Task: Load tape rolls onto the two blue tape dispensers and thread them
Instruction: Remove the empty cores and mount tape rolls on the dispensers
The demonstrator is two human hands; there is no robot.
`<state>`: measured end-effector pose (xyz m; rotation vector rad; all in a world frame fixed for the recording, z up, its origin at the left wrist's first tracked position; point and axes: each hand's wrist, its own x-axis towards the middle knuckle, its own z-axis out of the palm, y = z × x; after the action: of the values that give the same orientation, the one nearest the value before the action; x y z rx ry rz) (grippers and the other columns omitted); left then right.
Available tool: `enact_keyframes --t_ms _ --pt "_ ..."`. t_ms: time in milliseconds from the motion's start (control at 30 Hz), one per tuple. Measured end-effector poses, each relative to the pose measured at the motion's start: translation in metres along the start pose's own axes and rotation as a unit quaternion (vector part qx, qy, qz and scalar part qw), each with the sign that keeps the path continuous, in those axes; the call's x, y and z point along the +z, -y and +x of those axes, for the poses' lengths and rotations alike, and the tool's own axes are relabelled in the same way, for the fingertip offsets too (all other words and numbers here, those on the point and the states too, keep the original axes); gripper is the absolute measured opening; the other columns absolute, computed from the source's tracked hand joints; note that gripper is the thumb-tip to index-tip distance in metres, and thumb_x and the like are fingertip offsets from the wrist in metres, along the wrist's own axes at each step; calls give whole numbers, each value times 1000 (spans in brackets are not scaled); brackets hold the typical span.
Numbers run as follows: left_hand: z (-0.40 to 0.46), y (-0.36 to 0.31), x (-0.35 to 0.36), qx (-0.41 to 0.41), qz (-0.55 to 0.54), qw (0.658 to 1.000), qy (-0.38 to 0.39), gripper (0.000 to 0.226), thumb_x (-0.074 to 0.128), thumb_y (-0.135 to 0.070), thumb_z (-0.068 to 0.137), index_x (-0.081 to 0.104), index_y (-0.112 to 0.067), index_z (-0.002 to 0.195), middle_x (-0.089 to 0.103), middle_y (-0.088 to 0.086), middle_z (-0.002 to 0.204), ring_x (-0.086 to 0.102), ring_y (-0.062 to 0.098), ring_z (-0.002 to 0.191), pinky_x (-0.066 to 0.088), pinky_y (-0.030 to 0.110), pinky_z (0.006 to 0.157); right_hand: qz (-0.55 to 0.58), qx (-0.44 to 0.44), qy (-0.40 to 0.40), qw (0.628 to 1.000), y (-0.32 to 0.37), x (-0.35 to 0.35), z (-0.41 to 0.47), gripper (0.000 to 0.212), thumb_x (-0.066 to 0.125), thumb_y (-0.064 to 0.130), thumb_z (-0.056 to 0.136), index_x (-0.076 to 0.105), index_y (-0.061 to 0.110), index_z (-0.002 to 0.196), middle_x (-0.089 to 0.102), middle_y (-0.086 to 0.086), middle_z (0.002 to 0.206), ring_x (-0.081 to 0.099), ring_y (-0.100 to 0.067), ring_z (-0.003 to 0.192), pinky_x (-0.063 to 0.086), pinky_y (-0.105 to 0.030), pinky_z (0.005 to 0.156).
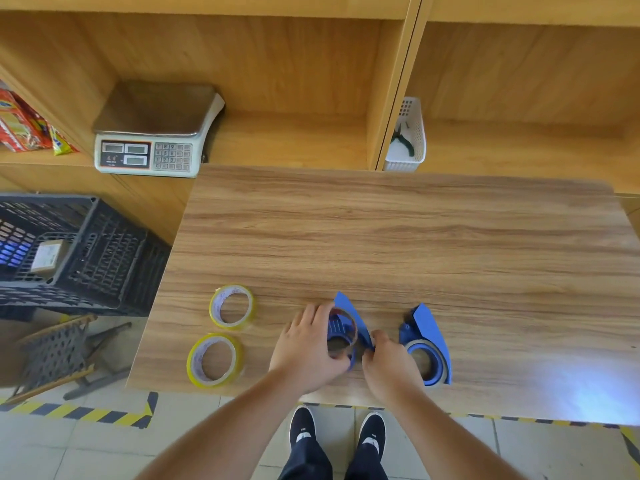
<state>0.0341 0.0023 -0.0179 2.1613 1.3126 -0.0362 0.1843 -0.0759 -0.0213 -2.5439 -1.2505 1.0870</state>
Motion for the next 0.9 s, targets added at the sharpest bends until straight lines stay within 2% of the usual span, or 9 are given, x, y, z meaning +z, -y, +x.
enact_keyframes --t_ms 100,267,367,533,633,800,900 --pt "22 4 -25 -24 -23 998 -44 87 66 -54 70 32 -34 148 45 -11 138 44 16 134 41 38 111 23 7 -21 999 1 -5 2 13 39 19 97 50 15 101 65 -8 93 63 -27 75 54 -42 64" --pt "72 13 -52 -55 -36 995 -69 86 73 -54 75 33 -30 147 41 -5 140 46 23 131 45 42 107 42 -2 -61 997 4 -16 13 39 39 26 99 47 17 135 64 -2 114 62 -24 98 55 -41 73" --pt "101 16 -56 -72 -37 994 -68 92 75 -57 77 29 -27 150 40 -4 142 47 23 133 48 44 104 48 -10 -78 996 5 -19 20 42 41 30 100 44 20 141 58 -2 129 59 -22 109 55 -40 80" --pt "140 14 -49 -78 -34 995 -53 99 76 -57 79 21 -25 156 43 -3 148 48 27 134 48 47 104 60 -6 -82 995 2 -17 31 47 42 33 101 42 22 146 53 0 140 52 -21 124 51 -35 89" --pt "158 8 -40 -69 -12 997 -37 100 78 -54 79 21 -25 155 43 -2 150 50 28 134 47 46 106 71 0 -91 993 -2 -14 36 46 42 34 101 43 23 145 53 3 141 51 -20 125 51 -34 89" --pt "181 1 -27 -75 5 997 -12 98 79 -38 80 18 -27 156 41 -1 153 52 30 131 47 46 106 84 6 -107 991 -6 -12 45 45 43 34 101 44 24 145 55 6 138 51 -16 123 51 -33 92" --pt "190 3 -22 -83 4 997 -8 98 80 -39 81 19 -27 156 40 -1 152 52 30 132 47 48 106 89 2 -110 990 -7 -11 49 46 43 34 101 42 25 146 54 8 138 50 -14 125 51 -31 90"
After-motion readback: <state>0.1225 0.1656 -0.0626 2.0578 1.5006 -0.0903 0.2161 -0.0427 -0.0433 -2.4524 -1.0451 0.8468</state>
